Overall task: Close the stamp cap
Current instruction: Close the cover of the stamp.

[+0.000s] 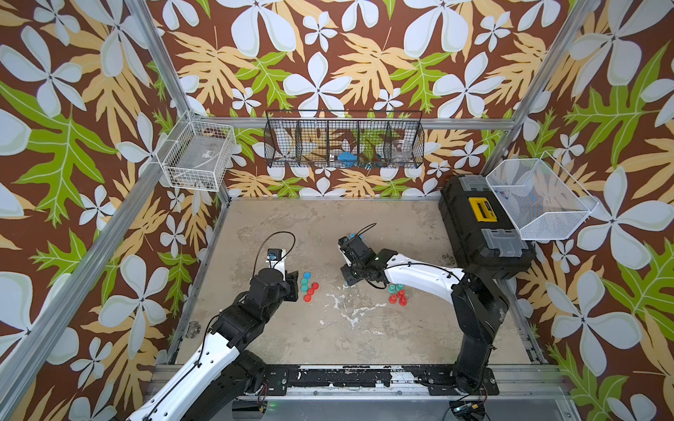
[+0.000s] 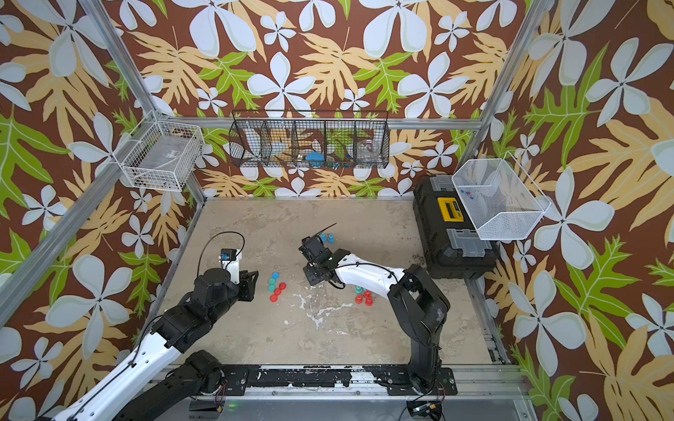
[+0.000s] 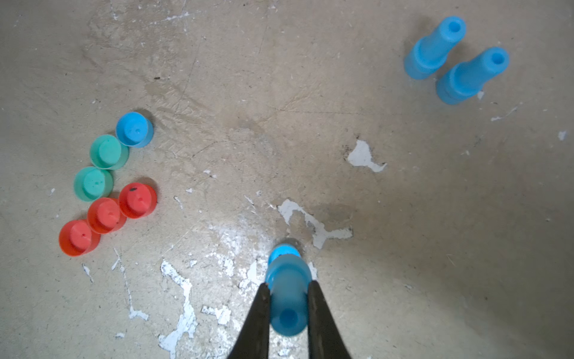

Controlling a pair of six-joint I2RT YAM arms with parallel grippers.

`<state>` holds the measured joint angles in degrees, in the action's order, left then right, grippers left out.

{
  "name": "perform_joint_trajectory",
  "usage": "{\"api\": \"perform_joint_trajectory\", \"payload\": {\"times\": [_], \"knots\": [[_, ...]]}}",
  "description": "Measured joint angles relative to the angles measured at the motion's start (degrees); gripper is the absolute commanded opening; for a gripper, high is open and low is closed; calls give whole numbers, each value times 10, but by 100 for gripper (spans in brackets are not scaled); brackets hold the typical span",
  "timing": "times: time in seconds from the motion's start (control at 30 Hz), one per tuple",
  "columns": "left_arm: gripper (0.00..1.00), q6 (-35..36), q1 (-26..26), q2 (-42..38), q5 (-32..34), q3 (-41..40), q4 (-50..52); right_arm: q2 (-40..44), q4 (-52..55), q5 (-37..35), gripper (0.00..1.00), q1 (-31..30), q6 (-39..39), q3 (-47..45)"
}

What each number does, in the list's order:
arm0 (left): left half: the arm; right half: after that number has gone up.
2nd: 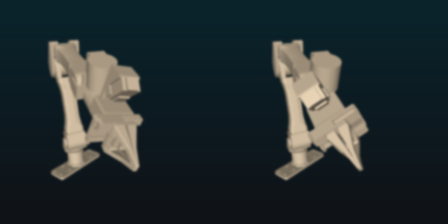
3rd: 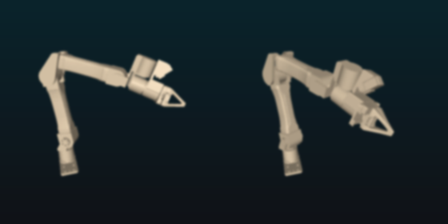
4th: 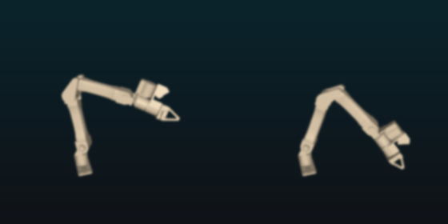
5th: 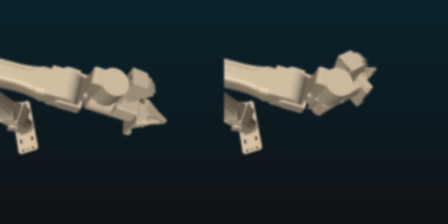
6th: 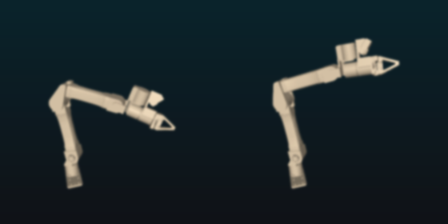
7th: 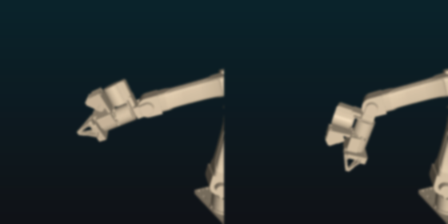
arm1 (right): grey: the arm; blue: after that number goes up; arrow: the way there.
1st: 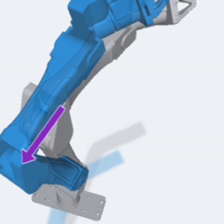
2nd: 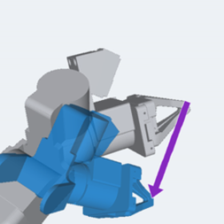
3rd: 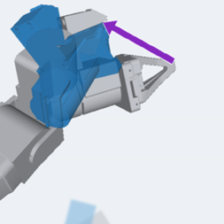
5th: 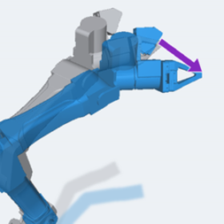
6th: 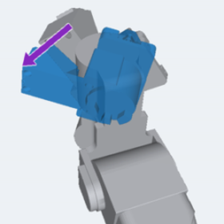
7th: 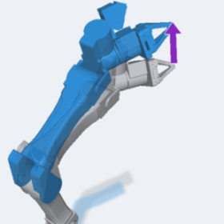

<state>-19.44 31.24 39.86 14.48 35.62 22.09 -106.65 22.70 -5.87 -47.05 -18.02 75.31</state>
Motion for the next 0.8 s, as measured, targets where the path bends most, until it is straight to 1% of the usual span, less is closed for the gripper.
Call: {"api": "perform_joint_trajectory", "payload": {"times": [0.8], "knots": [[39,0,0,1,0,0,0,-31,-4,-2,12,-8,-10,-2]]}}
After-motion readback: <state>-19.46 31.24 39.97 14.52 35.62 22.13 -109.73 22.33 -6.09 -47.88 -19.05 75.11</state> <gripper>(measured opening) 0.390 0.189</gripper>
